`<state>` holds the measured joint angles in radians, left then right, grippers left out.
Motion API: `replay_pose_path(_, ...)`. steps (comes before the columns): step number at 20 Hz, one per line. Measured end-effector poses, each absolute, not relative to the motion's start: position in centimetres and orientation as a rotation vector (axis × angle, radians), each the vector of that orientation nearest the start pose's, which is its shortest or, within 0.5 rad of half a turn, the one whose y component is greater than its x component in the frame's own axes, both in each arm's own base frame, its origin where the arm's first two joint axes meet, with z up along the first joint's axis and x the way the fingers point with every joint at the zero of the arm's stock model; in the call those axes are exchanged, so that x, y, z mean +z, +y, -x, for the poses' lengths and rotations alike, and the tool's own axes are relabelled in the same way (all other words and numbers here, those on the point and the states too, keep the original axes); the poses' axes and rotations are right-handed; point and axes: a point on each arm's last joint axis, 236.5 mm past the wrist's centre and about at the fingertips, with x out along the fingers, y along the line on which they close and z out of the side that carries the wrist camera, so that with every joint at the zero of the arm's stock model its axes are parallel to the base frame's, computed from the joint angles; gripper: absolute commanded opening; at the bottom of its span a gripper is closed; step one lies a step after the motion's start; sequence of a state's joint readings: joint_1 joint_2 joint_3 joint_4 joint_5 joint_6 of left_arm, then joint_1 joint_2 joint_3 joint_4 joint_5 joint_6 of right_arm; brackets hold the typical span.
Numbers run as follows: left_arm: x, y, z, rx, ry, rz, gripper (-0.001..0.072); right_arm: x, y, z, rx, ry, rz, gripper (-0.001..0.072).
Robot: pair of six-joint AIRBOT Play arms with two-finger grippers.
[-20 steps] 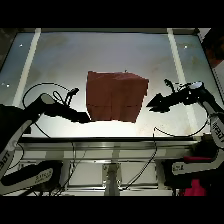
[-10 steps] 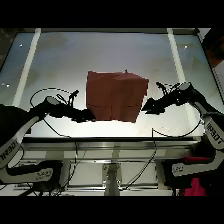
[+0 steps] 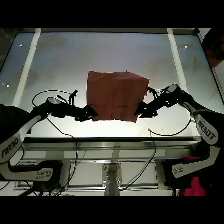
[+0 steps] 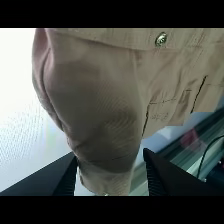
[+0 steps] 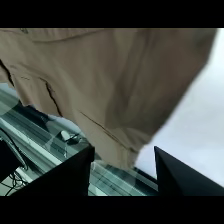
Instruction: Fold the clothes and pants, and hang the long-sleeved shirts on hangers.
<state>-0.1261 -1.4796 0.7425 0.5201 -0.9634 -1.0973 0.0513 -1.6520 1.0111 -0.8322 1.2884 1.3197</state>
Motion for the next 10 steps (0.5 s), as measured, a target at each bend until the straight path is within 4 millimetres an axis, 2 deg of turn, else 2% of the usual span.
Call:
replay_pose_path(1, -9.8, -20.9, -30.6, -0.561, 1.445, 0.715, 0.0398, -10.9, 17.7, -29.7, 0.538, 1.777, -0.594, 0.0249)
replay_pose_path(2, -9.7, -21.0, -30.9, -0.556, 1.437, 0.729, 0.0230, -11.1, 18.3, -29.5, 0.542, 1.782, -0.589, 0.0236)
replay_pose_path(3, -9.8, -20.9, -31.1, -0.547, 1.429, 0.733, 0.0026, -11.2, 19.0, -29.4, 0.550, 1.784, -0.583, 0.0056)
replay_pose_path(4, -9.6, -21.1, -31.3, -0.546, 1.424, 0.751, 0.0012, -11.3, 19.6, -29.2, 0.560, 1.786, -0.578, 0.0012)
replay_pose_path(7, -9.1, -21.5, -31.4, -0.557, 1.419, 0.779, 0.0008, -11.1, 20.4, -29.0, 0.565, 1.787, -0.575, 0.0010)
replay_pose_path(10, -7.3, -21.8, -32.2, -0.605, 1.368, 0.757, 0.0008, -8.6, 20.6, -29.9, 0.585, 1.725, -0.614, 0.0010)
